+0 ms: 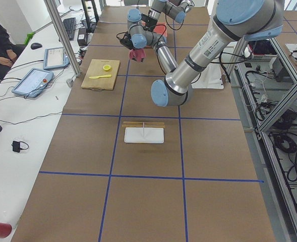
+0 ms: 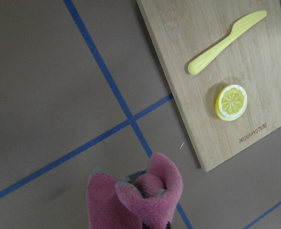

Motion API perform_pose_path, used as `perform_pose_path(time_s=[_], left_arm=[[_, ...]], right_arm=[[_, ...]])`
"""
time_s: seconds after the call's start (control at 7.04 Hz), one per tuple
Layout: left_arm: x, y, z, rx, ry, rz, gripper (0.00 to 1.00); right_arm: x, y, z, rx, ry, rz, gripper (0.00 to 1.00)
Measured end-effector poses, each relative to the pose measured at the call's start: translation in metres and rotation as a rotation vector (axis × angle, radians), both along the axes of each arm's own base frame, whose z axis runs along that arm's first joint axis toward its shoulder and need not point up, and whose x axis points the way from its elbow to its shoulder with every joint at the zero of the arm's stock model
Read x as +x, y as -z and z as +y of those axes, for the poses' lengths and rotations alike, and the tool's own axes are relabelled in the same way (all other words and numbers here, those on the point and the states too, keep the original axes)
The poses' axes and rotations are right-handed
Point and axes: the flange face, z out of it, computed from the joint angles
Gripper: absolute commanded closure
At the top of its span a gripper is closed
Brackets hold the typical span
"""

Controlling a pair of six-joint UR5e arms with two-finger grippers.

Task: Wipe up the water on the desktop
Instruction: 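Grasp the towel with the right gripper while the left gripper holds it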

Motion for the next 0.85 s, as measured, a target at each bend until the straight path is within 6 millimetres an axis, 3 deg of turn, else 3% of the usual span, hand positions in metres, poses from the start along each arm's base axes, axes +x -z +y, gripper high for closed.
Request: perform_pose_path(time_s=[0.14, 0.43, 0.85], left_arm=[[0.004, 0.001, 0.005, 0.0, -0.014, 0.003, 1.0], [0.012, 0.0, 0.011, -0.002, -0.031, 0.001, 1.0], [0.016, -0.004, 0.011, -0.005, -0.036, -0.005, 1.0]], right_arm=[[-0.001, -0.001, 0.001, -0.002, 0.001, 0.0, 0.45], [-0.003, -0.001, 0.001, -0.004, 0.004, 0.001, 0.99], [-0.003, -0.002, 0.002, -0.004, 0.006, 0.001, 1.0]])
